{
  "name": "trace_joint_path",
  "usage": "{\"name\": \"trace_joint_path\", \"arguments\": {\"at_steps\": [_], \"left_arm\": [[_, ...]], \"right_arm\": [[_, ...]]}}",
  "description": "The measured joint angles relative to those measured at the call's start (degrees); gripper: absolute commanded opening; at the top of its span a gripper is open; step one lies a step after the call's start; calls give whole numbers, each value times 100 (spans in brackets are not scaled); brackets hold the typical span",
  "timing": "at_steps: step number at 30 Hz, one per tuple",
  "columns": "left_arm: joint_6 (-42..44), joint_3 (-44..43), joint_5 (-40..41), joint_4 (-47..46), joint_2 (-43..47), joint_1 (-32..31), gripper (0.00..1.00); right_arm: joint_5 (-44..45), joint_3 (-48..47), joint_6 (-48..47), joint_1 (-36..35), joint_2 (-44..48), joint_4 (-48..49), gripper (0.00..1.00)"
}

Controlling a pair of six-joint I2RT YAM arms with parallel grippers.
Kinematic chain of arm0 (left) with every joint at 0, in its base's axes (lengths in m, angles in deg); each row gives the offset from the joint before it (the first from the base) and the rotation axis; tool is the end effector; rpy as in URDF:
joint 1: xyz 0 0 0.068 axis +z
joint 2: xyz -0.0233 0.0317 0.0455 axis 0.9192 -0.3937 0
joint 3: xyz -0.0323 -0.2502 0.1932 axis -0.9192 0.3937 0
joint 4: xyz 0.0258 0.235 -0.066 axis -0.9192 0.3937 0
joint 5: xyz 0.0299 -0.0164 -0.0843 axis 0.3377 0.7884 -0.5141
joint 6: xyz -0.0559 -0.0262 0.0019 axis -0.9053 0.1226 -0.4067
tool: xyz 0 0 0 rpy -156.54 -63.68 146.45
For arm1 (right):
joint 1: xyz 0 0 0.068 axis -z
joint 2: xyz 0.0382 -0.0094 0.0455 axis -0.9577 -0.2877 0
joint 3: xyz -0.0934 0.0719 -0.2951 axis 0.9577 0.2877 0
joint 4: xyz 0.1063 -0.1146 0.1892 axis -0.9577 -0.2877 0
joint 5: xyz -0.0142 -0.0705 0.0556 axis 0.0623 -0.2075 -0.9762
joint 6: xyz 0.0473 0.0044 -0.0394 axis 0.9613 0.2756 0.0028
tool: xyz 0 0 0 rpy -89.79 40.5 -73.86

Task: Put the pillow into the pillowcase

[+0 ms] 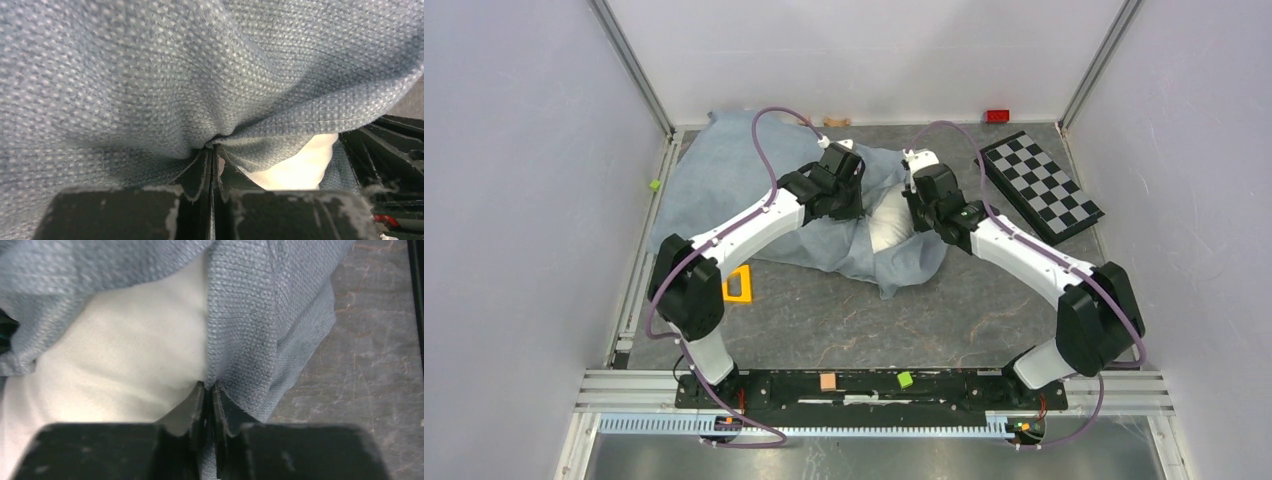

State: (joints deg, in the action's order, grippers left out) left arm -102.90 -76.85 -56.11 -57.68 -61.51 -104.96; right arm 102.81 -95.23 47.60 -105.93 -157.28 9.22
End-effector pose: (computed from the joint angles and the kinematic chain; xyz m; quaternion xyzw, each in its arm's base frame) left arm 0.3097 -0.2375 0.3258 -0.0001 0.9324 -0.1799 0.3136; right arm 0.2738 0.1625 0.3103 -0.1236 0.8940 0.0543 0.4273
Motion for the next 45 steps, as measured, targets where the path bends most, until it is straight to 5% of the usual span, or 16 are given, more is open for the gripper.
{"name": "trace_joint_path", "arguments": {"at_steps": [8,17,21,23,28,40,45], "left_arm": [[-96,201,-94,-452,-175,4,2],[-328,457,-243,-879,-232,-26,2],[-358,514,-249,-831,-50,-50,2],[-361,520,-245,-789,66,-57,2],[-361,570,-212,-717,186,-61,2],[-361,603,-205,-573,304,-61,2],[-361,647,-168,-496,385,-61,2]], "right_arm": [[-337,-988,-44,2,208,-509,0],[-2306,-984,678,50,758,520,0],[-2977,-111,1182,446,629,1285,38],[-2988,149,1257,651,546,1244,49],[-2280,177,1139,581,820,737,51],[1145,-251,833,-1908,1587,-422,43],[1419,-236,817,-2002,1204,-573,55]]}}
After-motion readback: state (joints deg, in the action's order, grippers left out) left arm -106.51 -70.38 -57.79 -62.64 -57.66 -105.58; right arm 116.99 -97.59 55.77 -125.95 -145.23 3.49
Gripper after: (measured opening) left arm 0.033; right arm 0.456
